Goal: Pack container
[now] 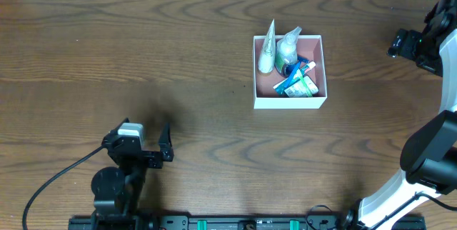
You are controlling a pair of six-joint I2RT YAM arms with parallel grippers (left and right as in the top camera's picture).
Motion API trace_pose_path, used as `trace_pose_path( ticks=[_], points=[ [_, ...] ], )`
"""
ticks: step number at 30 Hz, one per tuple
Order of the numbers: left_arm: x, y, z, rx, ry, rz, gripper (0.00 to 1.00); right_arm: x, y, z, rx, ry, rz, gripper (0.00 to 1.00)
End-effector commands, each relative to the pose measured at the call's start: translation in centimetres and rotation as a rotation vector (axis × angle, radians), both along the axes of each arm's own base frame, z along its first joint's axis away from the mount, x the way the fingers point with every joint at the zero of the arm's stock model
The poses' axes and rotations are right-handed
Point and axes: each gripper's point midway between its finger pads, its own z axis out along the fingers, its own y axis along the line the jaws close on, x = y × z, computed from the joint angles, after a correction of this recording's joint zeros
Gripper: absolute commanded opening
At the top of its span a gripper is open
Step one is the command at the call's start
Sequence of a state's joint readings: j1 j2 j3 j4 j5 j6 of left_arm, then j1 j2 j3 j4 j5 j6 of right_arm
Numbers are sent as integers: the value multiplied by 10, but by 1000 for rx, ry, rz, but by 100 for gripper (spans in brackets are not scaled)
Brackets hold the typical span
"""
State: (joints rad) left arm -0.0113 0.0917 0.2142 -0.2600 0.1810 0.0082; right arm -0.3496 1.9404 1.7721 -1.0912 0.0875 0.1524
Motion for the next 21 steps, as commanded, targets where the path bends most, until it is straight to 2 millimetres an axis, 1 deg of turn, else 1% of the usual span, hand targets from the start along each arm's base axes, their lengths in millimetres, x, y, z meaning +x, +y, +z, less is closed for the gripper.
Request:
trace_pose_path(
  ticks=[1,9,15,19,21],
  points=[
    [0,2,2,14,-39,5,98,-2,-4,-4,-5,12,-20,99],
    [2,3,-12,13,-57,7,98,-2,-4,-4,-5,12,-21,99],
    [4,3,-6,15,-91,7,98,-2,-4,-4,-5,12,-21,99],
    [9,3,2,15,-154,7,98,-2,-4,-4,-5,12,-21,99],
    [10,3,2,15,-177,8,98,-2,-4,-4,-5,12,-21,99]
  ],
)
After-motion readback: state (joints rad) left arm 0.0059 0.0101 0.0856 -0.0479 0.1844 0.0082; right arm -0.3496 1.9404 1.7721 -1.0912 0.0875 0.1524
